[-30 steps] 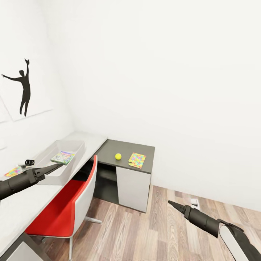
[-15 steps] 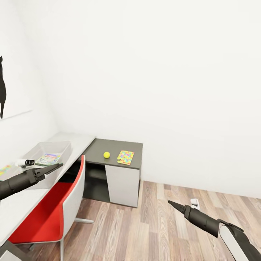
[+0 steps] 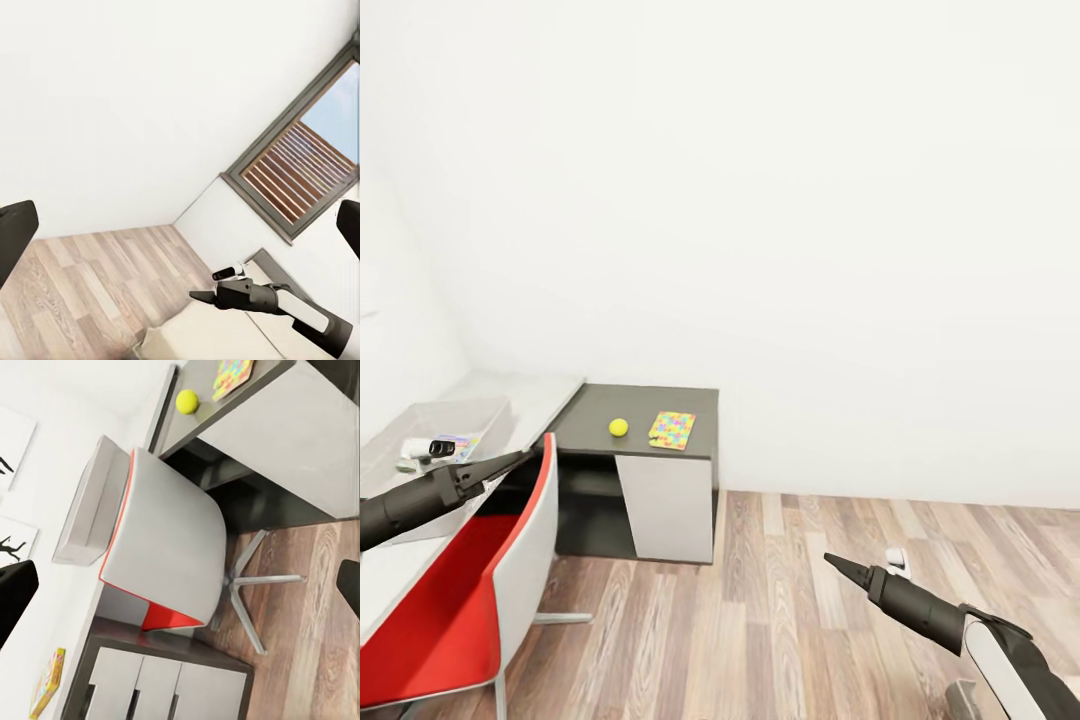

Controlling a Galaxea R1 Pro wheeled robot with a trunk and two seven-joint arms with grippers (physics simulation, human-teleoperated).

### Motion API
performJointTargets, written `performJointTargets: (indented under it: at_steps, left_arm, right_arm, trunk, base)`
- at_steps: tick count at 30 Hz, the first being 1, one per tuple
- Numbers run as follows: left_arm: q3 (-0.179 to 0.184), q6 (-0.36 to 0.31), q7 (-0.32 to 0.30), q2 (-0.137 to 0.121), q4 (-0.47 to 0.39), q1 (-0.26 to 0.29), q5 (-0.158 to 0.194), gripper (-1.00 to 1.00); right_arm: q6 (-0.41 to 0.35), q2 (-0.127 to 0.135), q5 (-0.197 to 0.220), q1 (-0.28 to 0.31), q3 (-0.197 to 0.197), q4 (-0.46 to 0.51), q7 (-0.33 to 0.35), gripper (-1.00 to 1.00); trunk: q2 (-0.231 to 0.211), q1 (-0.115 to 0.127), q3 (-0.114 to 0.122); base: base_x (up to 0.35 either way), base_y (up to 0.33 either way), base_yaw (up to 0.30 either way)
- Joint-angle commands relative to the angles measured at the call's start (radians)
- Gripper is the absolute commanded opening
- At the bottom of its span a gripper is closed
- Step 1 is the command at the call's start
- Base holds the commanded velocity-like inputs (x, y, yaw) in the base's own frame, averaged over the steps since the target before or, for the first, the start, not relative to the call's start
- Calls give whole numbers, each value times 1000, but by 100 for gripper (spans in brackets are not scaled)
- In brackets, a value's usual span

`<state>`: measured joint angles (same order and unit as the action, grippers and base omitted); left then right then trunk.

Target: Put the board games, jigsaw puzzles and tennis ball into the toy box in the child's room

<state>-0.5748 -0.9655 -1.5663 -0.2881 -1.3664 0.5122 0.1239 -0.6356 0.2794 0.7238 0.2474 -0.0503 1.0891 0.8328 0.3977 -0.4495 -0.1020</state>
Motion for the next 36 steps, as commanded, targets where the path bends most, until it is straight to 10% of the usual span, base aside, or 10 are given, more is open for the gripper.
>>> performJointTargets:
  at_steps: [1,36]
  left_arm:
    - [0,-11,-4,0,0,0,-1,100]
    - [1,-10,-4,0,0,0,-1,100]
  right_arm:
    - [-7,0,5,1,0,0,1,100]
    - [-5,0,5,1,-2,-1,0,100]
  trunk:
    - [2,0,-3]
    - [2,0,-9]
  base:
    - [-71,0,-259]
    - [-42,0,-259]
